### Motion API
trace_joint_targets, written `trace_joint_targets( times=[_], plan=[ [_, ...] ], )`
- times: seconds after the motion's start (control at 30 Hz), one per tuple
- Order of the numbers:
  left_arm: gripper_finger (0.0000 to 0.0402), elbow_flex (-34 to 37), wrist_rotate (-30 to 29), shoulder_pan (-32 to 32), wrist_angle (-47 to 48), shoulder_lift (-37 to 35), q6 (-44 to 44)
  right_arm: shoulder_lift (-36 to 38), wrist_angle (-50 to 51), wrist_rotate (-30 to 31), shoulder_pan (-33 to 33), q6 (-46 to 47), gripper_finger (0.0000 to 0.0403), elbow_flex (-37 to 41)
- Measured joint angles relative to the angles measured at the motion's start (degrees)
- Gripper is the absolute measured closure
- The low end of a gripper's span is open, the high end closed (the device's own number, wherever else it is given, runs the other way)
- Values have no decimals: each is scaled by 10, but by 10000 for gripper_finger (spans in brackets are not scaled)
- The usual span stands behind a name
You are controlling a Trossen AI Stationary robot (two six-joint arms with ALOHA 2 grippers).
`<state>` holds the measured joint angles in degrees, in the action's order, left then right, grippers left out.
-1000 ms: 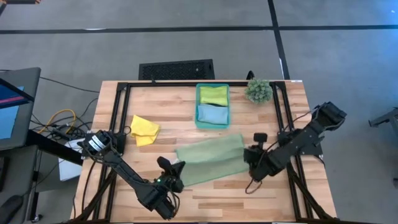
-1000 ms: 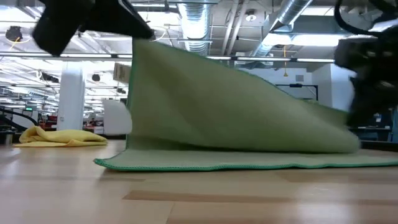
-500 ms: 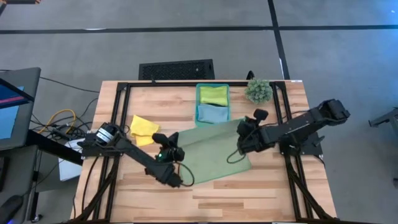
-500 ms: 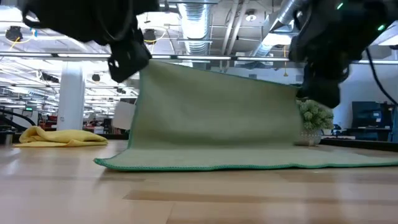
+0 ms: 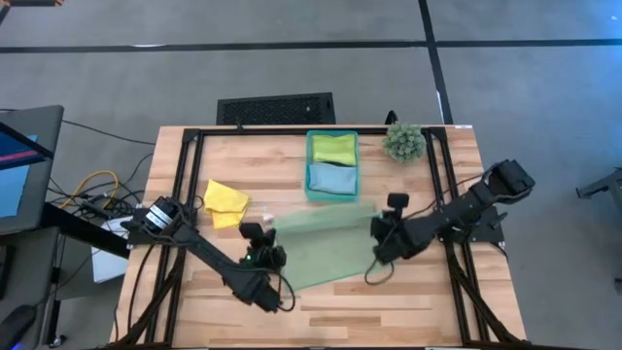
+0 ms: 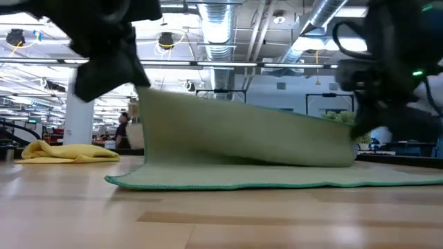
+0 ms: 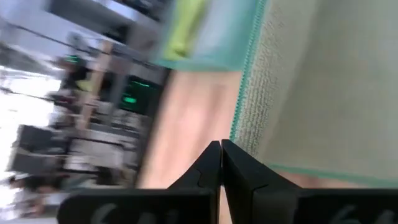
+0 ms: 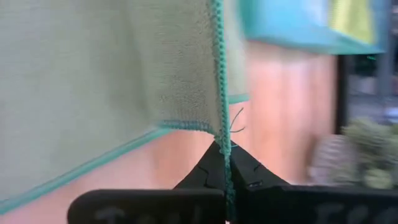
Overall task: Fold microfiber towels
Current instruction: Fold the green microfiber cloth
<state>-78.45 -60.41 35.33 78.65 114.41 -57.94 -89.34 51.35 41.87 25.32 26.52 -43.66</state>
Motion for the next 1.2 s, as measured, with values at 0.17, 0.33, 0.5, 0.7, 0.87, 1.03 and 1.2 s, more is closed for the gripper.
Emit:
trace_joint_targets(
  times=[0.17, 0.33, 0.5, 0.7, 0.87, 1.03, 1.2],
  plan=[
    [402, -1, 101, 21, -185, 0, 119, 2, 2, -68, 61, 4, 391, 0],
    [401, 0, 153, 33, -334, 0, 192, 0, 0, -120, 89, 6, 391, 1],
    [401, 0, 163, 48, -381, 0, 208, 0, -4, -174, 115, 25, 391, 1],
    [401, 0, 158, 71, -371, 0, 178, 0, -15, -191, 150, 54, 391, 1],
    [402, 0, 157, 79, -373, 0, 147, 0, -34, -195, 171, 65, 391, 1],
    [401, 0, 157, 79, -383, 0, 137, 0, -58, -197, 173, 65, 391, 1],
    [402, 0, 156, 79, -390, 3, 136, 0, -57, -196, 173, 62, 391, 1]
  ],
)
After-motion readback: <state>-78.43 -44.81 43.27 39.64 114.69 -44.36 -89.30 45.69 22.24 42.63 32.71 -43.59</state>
